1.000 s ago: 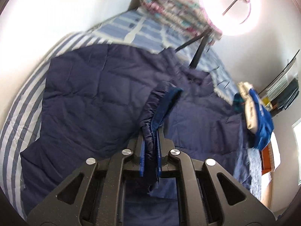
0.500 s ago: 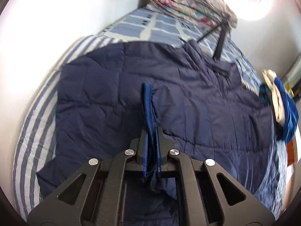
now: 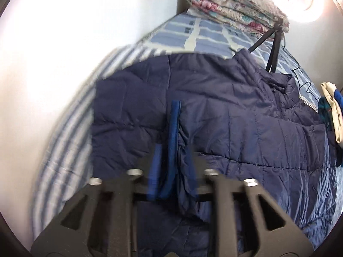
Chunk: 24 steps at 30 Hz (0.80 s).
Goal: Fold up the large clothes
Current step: 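Open the left tool to release the sleeve onto the jacket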
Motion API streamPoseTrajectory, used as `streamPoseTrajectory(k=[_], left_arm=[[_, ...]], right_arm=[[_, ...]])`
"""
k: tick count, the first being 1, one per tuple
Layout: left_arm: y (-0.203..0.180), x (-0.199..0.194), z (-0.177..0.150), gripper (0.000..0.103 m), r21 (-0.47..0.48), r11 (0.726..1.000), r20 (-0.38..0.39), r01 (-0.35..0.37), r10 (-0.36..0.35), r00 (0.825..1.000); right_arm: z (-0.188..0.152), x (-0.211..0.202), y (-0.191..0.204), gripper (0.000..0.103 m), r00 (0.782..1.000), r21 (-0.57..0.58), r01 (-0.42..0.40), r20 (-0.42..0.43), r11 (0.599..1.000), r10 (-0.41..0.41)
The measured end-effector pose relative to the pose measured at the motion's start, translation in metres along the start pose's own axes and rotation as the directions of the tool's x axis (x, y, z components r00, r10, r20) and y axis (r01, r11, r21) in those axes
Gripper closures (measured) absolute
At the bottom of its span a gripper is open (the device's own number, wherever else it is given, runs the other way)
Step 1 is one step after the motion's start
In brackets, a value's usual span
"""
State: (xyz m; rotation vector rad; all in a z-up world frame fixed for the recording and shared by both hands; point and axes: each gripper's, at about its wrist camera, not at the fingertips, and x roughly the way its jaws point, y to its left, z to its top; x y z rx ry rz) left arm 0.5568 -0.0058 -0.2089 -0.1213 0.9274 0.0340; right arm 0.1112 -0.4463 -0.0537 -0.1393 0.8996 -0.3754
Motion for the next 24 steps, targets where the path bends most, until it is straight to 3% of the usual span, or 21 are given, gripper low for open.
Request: streamPoseTrajectory(k=[1, 9, 11, 14, 18, 24], left_arm=[[0.000, -0.009, 0.001, 0.056, 0.010, 1.000, 0.019, 0.000, 0.000, 1.000], [0.004, -0.107, 0.001, 0.053, 0.112, 0.991, 0.095, 0.075, -0.086, 0.992], [0.004, -0.134, -0.004, 0.043, 0.143, 0.987, 0.115, 0.074, -0.090, 0.989], [0.009, -0.176, -0.016, 0.040, 0.180, 0.981, 0.139, 0.068, -0.094, 0.986], [0.023, -0.228, -0.034, 0.036, 0.184, 0.979, 0.145, 0.083, -0.110, 0.983], [0.043, -0.298, -0.068, 0.031, 0.201, 0.973, 0.155, 0.117, -0.150, 0.977]], right_arm=[[0.000, -0.002, 0.001, 0.020, 1.000, -0.002, -0.007, 0.004, 1.000, 0.007], [-0.003, -0.018, -0.006, 0.020, 0.997, 0.005, -0.026, 0.068, 1.000, 0.026], [-0.006, -0.019, -0.010, 0.020, 0.996, 0.002, -0.024, 0.083, 1.000, 0.024], [-0.010, -0.014, -0.021, 0.020, 0.994, 0.041, -0.068, 0.087, 0.997, 0.064], [-0.013, -0.008, -0.038, 0.018, 0.977, 0.146, -0.209, 0.085, 0.967, 0.198], [-0.019, -0.007, -0.046, 0.015, 0.959, 0.192, -0.251, 0.181, 0.949, 0.217]])
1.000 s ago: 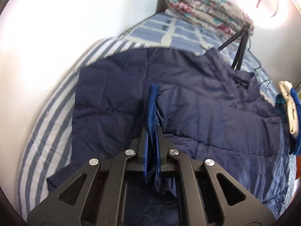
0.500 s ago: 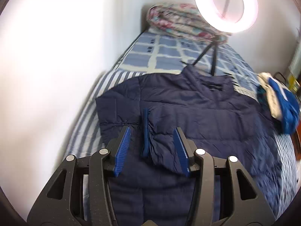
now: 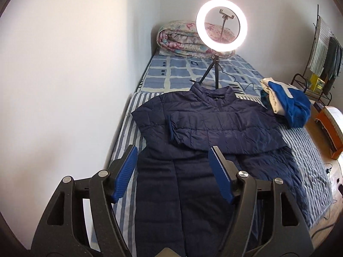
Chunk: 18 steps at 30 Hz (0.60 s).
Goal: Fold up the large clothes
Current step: 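Open the left tool to release the sleeve onto the jacket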
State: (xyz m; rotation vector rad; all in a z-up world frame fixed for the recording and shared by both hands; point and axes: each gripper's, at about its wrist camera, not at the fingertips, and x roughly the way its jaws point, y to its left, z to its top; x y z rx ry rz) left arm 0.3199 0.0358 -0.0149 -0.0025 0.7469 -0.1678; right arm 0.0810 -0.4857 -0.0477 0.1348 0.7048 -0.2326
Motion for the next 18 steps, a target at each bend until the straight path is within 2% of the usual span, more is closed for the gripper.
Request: streamPoseTrajectory(k=[2, 7, 11, 14, 18], left_arm=[[0.003, -0.022, -0.009, 0.026, -0.009, 1.000, 0.005, 0.009, -0.009, 1.000], [0.017, -0.057, -0.050, 0.025, -0.043, 0.999, -0.027, 0.033, -0.034, 0.999], [0.031, -0.053, -0.105, 0.025, -0.098, 0.994, -0.135, 0.047, -0.060, 0.989], [0.044, -0.035, -0.143, 0.025, -0.168, 0.985, -0.216, 0.045, -0.081, 0.973], [0.068, -0.001, -0.195, 0.025, -0.328, 0.943, -0.328, 0.048, -0.161, 0.931]], right_arm=[[-0.001, 0.000, 0.001, 0.015, 1.000, -0.024, -0.019, 0.020, 1.000, 0.019], [-0.008, 0.005, -0.007, 0.014, 0.990, -0.025, -0.136, 0.027, 0.990, 0.136], [-0.027, 0.025, -0.015, 0.015, 0.990, -0.071, -0.139, -0.027, 0.988, 0.138], [-0.038, 0.038, -0.023, 0.015, 0.979, -0.048, -0.183, -0.097, 0.982, 0.177], [-0.047, 0.049, -0.031, 0.016, 0.946, 0.015, -0.283, -0.163, 0.959, 0.281]])
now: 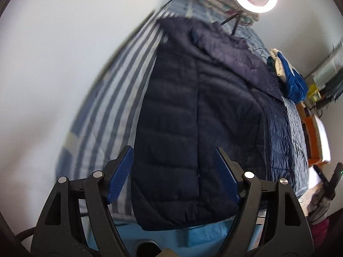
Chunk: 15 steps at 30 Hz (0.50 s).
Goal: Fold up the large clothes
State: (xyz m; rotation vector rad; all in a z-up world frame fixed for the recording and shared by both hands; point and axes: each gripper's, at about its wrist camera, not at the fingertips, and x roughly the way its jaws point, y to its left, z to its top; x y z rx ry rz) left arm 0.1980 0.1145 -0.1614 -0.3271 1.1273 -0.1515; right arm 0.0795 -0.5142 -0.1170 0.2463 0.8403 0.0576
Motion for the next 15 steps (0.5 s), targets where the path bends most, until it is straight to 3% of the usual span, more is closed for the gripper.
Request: streamPoseTrajectory(k=[4, 8, 15], left_arm=[[0.021, 0.024, -0.015, 0.025, -0.055, 0.998, -0.069, -0.010, 0.006, 0.998], [0.038, 0.040, -0.028, 0.026, -0.077, 0.997, -0.123, -0.033, 0.023, 0.992], [0.051, 0.049, -0.046, 0.029, -0.105, 0.994, -0.173, 0.002, -0.020, 0.985]], right_arm=[[-0.013, 0.023, -0.003, 0.024, 0.992, 0.018, -0.058, -0.108, 0.998, 0.060], [-0.031, 0.045, -0.004, 0.028, 0.966, 0.049, -0.118, -0.227, 0.992, 0.126], [-0.051, 0.066, -0.004, 0.035, 0.922, 0.124, -0.199, -0.314, 0.972, 0.228]])
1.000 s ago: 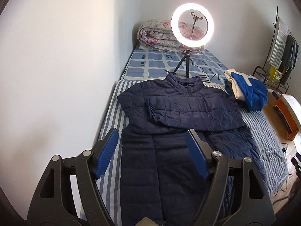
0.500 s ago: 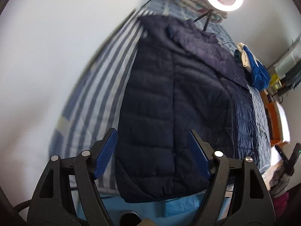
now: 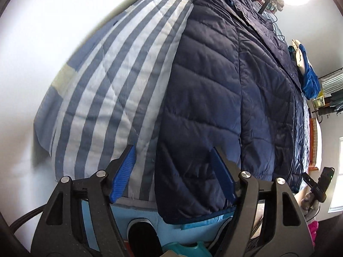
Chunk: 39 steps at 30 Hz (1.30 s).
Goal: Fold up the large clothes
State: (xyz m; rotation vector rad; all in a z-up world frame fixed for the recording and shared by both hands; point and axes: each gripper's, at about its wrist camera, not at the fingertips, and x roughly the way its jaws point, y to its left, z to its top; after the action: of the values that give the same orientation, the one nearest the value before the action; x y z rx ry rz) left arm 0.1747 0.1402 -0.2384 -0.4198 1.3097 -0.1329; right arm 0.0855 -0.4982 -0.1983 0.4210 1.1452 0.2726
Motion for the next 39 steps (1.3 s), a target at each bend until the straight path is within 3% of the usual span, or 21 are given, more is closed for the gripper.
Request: streamPoseTrajectory(k=[6, 9, 12, 13, 14, 16, 17, 19, 22, 29, 34, 39], left_arm=[[-0.001, 0.000, -0.005, 0.030, -0.017, 0.999, -0.005, 0.030, -0.030, 1.000], [-0.006, 0.002, -0.004, 0.037, 0.002, 1.000, -0.007, 0.023, -0.023, 1.000], [-0.014, 0.005, -0.003, 0.057, 0.033, 0.999, -0.009, 0.007, -0.007, 1.000], [-0.015, 0.006, -0.002, 0.077, 0.033, 0.999, -0.015, 0.017, -0.017, 1.000], [-0.015, 0.008, -0.002, 0.088, 0.023, 0.999, -0.027, 0.041, -0.040, 0.999], [-0.019, 0.007, -0.002, 0.092, 0.018, 0.999, -0.013, 0.037, -0.037, 0.999], [-0.022, 0.006, -0.002, 0.096, 0.024, 0.999, -0.004, 0.036, -0.036, 0.999], [-0.029, -0.002, 0.000, 0.098, 0.034, 0.998, 0.027, 0.048, -0.049, 0.998], [-0.038, -0.018, 0.004, 0.099, 0.042, 0.995, 0.085, 0.093, -0.096, 0.992], [-0.053, -0.067, 0.020, 0.100, 0.040, 0.977, 0.227, 0.211, -0.215, 0.950], [-0.060, -0.086, 0.034, 0.101, 0.050, 0.966, 0.281, 0.255, -0.259, 0.924], [-0.082, -0.098, 0.054, 0.101, 0.091, 0.961, 0.326, 0.260, -0.276, 0.904]], right_arm=[[-0.002, 0.010, -0.005, 0.037, 0.998, 0.049, -0.059, -0.027, 0.997, 0.060], [-0.002, 0.012, -0.005, 0.045, 0.994, 0.059, -0.101, -0.034, 0.993, 0.103], [0.000, 0.020, 0.002, 0.054, 0.991, 0.046, -0.119, -0.054, 0.992, 0.122], [0.000, 0.022, 0.004, 0.059, 0.991, 0.039, -0.121, -0.060, 0.992, 0.123], [0.000, 0.024, 0.006, 0.063, 0.990, 0.032, -0.127, -0.066, 0.991, 0.128], [0.001, 0.026, 0.010, 0.079, 0.985, 0.029, -0.152, -0.074, 0.988, 0.154], [0.001, 0.027, 0.012, 0.083, 0.985, 0.025, -0.152, -0.074, 0.988, 0.154], [0.002, 0.025, 0.016, 0.093, 0.987, 0.006, -0.150, -0.065, 0.989, 0.150], [0.007, 0.014, 0.022, 0.098, 0.988, -0.016, -0.157, -0.013, 0.988, 0.156], [0.017, -0.024, 0.028, 0.101, 0.975, -0.043, -0.171, 0.134, 0.984, 0.175], [0.023, -0.051, 0.022, 0.102, 0.948, -0.011, -0.207, 0.243, 0.978, 0.204], [0.039, -0.064, 0.026, 0.102, 0.930, -0.004, -0.218, 0.301, 0.976, 0.209]])
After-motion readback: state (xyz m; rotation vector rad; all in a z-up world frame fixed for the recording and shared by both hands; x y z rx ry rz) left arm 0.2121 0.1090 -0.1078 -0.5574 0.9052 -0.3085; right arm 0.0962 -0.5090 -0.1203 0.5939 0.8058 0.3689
